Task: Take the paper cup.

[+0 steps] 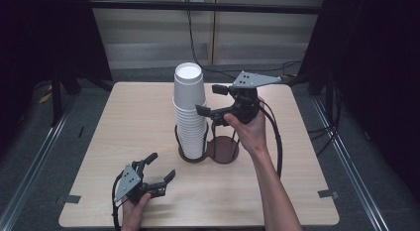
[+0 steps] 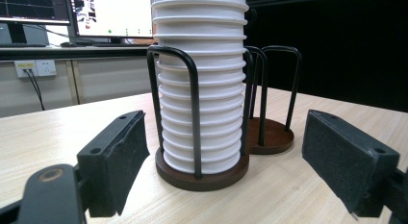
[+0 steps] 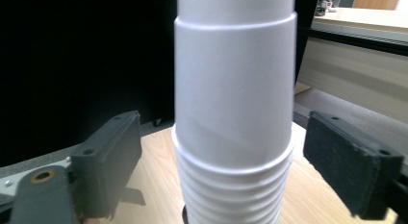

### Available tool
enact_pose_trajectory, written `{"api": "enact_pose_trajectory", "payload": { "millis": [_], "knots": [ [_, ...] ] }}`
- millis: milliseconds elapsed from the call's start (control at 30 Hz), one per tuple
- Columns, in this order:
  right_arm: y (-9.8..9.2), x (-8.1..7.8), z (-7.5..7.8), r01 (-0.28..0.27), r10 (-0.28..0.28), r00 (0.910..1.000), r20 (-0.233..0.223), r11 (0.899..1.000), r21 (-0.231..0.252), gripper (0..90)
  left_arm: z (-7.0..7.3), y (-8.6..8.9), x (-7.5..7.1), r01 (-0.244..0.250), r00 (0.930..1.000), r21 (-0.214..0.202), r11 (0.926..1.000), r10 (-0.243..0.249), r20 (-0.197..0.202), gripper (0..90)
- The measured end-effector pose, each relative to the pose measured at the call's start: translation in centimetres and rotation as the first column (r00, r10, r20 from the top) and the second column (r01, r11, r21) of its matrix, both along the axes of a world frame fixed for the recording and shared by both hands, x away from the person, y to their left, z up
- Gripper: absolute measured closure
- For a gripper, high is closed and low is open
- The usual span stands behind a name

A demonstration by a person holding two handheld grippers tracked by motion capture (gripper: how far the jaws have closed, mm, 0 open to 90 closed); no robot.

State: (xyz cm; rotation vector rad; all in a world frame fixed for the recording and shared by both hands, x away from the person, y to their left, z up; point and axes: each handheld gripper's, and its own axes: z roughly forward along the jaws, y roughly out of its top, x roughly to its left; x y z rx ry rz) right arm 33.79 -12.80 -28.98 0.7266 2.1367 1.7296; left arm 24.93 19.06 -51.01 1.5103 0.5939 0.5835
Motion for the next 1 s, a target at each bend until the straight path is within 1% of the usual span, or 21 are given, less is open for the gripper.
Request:
{"api": "enact_pose_trajectory", "payload": {
  "millis": [100, 267, 367, 500, 667, 767, 933, 1000],
  "knots": [
    [0.1, 0.3, 0.5, 0.000, 0.000, 1.0000, -0.001, 1.000, -0.003, 12.9, 0.0, 0.0, 0.0, 0.000, 1.0000, 0.000, 1.0000, 0.000, 0.000, 16.1],
    [0.9, 1.0, 1.0, -0.013, 0.013, 0.9999, -0.007, 0.999, -0.041, 12.8, 0.0, 0.0, 0.0, 0.001, 1.0000, 0.000, 1.0000, -0.001, 0.000, 16.1],
    [1.3, 1.5, 1.4, -0.019, 0.018, 0.9997, -0.016, 0.999, -0.048, 12.9, 0.0, 0.0, 0.0, 0.000, 1.0000, 0.000, 1.0000, 0.000, 0.000, 16.1],
    [1.9, 2.0, 1.9, -0.024, 0.023, 0.9996, -0.016, 0.998, -0.065, 13.1, 0.0, 0.0, 0.0, 0.002, 1.0000, -0.001, 1.0000, -0.002, 0.000, 16.1],
    [2.9, 2.7, 2.3, -0.031, 0.028, 0.9991, -0.032, 0.995, -0.092, 12.8, 0.0, 0.0, 0.0, 0.002, 1.0000, -0.001, 1.0000, -0.002, 0.000, 16.1],
    [3.3, 3.0, 2.7, -0.025, 0.022, 0.9993, -0.030, 0.993, -0.112, 12.7, 0.0, 0.0, 0.0, 0.002, 1.0000, 0.000, 1.0000, -0.002, 0.000, 16.1],
    [3.9, 3.4, 3.2, -0.023, 0.019, 0.9993, -0.031, 0.993, -0.114, 12.7, 0.0, 0.0, 0.0, 0.002, 1.0000, 0.000, 1.0000, -0.002, 0.000, 16.0],
    [4.2, 3.6, 3.3, -0.022, 0.018, 0.9992, -0.037, 0.992, -0.122, 12.6, 0.0, 0.0, 0.0, 0.003, 1.0000, -0.001, 1.0000, -0.003, 0.000, 16.1]
  ]
}}
